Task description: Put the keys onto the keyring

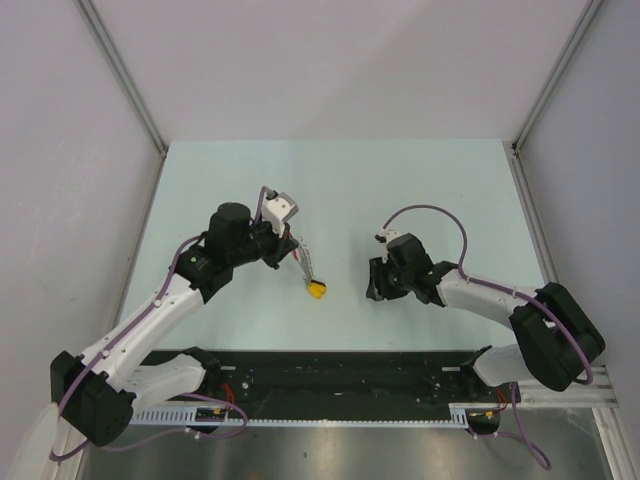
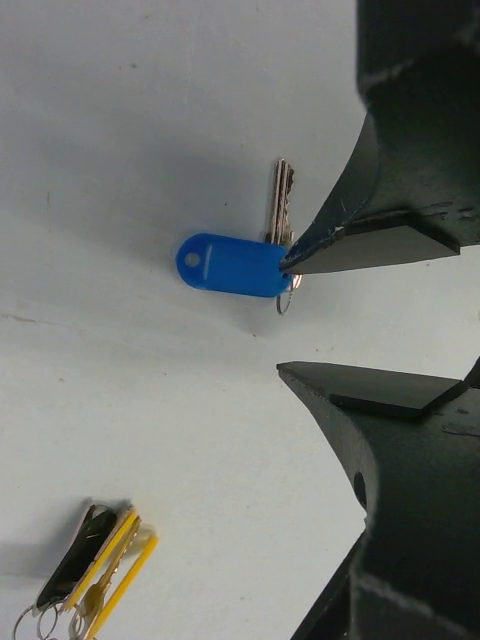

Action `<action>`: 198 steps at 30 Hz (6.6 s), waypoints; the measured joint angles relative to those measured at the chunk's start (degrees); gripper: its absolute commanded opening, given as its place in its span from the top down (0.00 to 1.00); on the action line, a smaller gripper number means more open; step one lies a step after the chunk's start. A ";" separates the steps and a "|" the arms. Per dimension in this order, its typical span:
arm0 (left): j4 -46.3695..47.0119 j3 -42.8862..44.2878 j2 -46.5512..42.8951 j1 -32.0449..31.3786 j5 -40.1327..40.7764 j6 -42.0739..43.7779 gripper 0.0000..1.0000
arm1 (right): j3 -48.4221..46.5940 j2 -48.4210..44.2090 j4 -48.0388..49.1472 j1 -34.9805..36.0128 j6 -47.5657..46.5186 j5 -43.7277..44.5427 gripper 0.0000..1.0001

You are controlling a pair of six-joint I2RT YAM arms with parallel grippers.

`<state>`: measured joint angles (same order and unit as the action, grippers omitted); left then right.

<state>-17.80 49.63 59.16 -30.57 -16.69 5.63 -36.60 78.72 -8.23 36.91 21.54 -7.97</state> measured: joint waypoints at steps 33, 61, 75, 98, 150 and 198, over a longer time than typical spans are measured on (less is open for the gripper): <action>-0.02 0.00 -0.35 0.00 0.00 0.42 1.00 | -0.11 3.37 -0.07 11.72 -3.41 20.87 0.67; -0.02 0.00 -0.35 0.00 -0.02 0.44 1.00 | -2.58 2.60 1.31 7.37 -7.78 14.71 0.70; -0.02 0.02 -0.35 0.00 -0.02 0.44 1.00 | -4.70 2.43 -0.87 3.54 5.35 11.02 0.81; -0.02 0.02 -0.35 0.00 -0.02 0.44 1.00 | -5.31 3.80 -3.76 3.45 9.86 11.74 0.71; -0.07 0.02 -0.37 0.00 -0.02 0.42 0.99 | 5.86 -13.27 0.26 12.22 12.35 49.72 1.00; -0.11 0.00 -1.09 0.00 -0.02 0.44 1.00 | -2.29 -5.70 -2.60 4.11 5.95 17.33 0.70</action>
<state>-17.91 49.63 58.06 -30.57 -16.71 6.07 -38.89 73.01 -10.83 41.01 27.49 9.37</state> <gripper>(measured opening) 0.007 0.382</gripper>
